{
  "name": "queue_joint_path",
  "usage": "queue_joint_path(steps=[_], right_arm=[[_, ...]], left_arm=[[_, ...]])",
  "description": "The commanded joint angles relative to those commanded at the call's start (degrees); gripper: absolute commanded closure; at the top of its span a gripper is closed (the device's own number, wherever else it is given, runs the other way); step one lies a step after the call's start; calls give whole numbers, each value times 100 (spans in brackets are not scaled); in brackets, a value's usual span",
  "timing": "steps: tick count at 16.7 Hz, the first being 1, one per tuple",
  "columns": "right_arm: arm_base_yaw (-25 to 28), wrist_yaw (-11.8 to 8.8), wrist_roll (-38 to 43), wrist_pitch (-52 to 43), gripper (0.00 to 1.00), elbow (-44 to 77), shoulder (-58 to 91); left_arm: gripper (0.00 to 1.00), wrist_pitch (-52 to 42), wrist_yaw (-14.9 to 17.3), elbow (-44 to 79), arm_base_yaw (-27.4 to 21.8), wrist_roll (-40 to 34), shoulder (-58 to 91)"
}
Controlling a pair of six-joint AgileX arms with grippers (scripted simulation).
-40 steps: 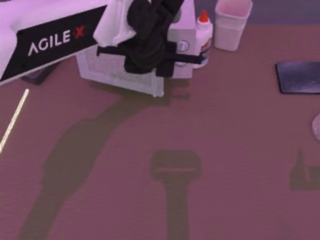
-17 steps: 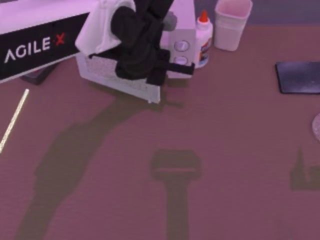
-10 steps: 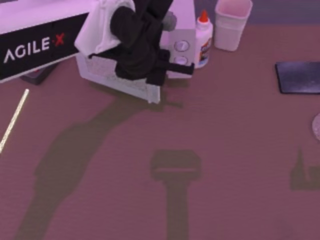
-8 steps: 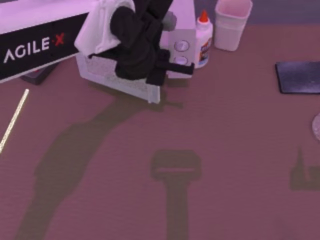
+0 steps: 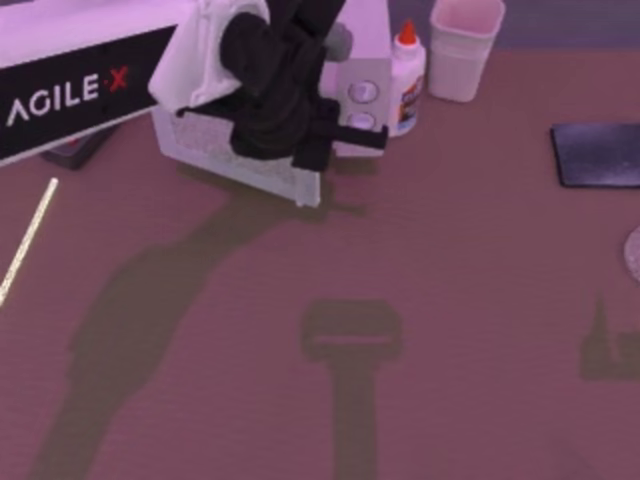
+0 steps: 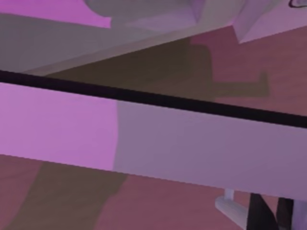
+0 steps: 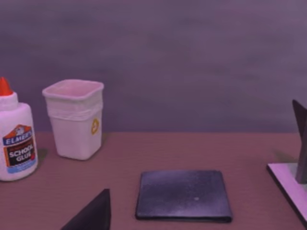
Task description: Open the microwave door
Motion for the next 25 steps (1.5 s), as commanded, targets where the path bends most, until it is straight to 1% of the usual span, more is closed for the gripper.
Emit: queue_joint_path(steps=[6, 14, 25], right_arm=[[0, 0, 0, 0, 0, 0, 0], [0, 0, 0, 0, 0, 0, 0], [0, 0, 0, 0, 0, 0, 0]], left_arm=[[100, 9, 38, -23, -32, -7, 8], [100, 255, 395, -668, 160, 700, -478], [100, 262, 398, -671, 162, 707, -487]])
